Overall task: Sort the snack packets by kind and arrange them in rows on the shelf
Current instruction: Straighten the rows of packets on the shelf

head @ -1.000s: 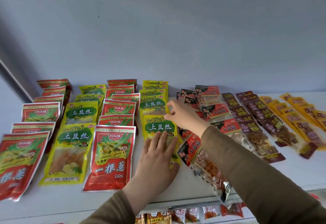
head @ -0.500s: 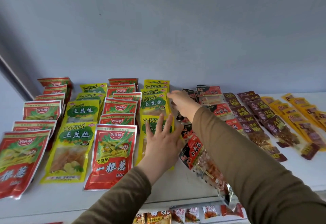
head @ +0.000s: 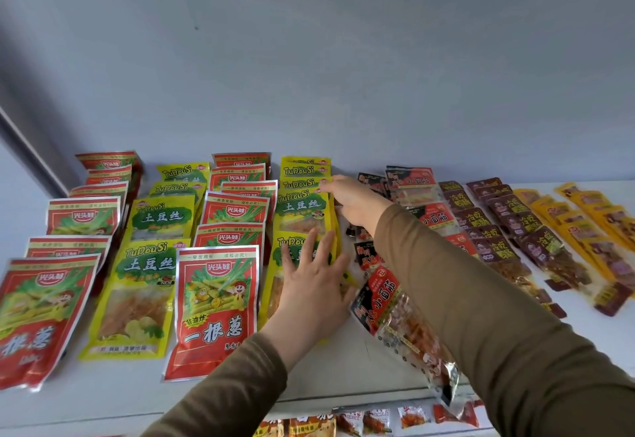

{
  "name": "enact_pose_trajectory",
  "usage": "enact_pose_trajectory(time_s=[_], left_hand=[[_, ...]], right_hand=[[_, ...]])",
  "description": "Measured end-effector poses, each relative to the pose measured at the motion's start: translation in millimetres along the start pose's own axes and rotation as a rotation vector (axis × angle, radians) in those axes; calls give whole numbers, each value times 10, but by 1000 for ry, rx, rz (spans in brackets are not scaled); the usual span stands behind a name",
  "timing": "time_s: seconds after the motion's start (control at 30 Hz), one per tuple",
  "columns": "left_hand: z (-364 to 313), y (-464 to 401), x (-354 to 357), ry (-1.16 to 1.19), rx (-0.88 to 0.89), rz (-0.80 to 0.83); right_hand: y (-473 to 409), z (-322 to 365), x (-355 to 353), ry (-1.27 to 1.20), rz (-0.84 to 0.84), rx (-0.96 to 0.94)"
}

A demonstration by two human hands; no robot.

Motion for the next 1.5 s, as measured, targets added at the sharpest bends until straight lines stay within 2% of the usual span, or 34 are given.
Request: enact_pose_trajectory(time_s=[0.13,0.23,0.37,0.6,0.77,1.07,1.3,1.5], left_hand=[[-3,10,-36,79,13,-53],[-11,12,-10,105,30,-114],[14,24,32,54,-12,-30],[-12,-24,-17,57,-24,-31],[51,102,-129,123,-12,-172],[273,369,98,62,-70,-16],[214,338,106,130,-157,-54],[209,308,136,200,-142,-88]], right_hand=[[-75,-6,42,-29,-83,23],[-449,-258,4,-103,-93,51],[-98,-43,81,-123,-110,85],[-132,-55,76,-160,-96,121],[-141,-79,47,-174,-94,113],[-151,-90,40,-170,-73,95],[-140,-145,106,-206,-40,49],[-77,-134,45,-197,-69,78]])
Point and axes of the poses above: each hand's wrist, its own y-axis away from the middle knuckle, its own x-axis out of the palm, z = x × y, the point moved 1 cm from there along -y, towards the middle knuckle, and after that the axes turned 2 degrees about -x, right-handed, at the moved point
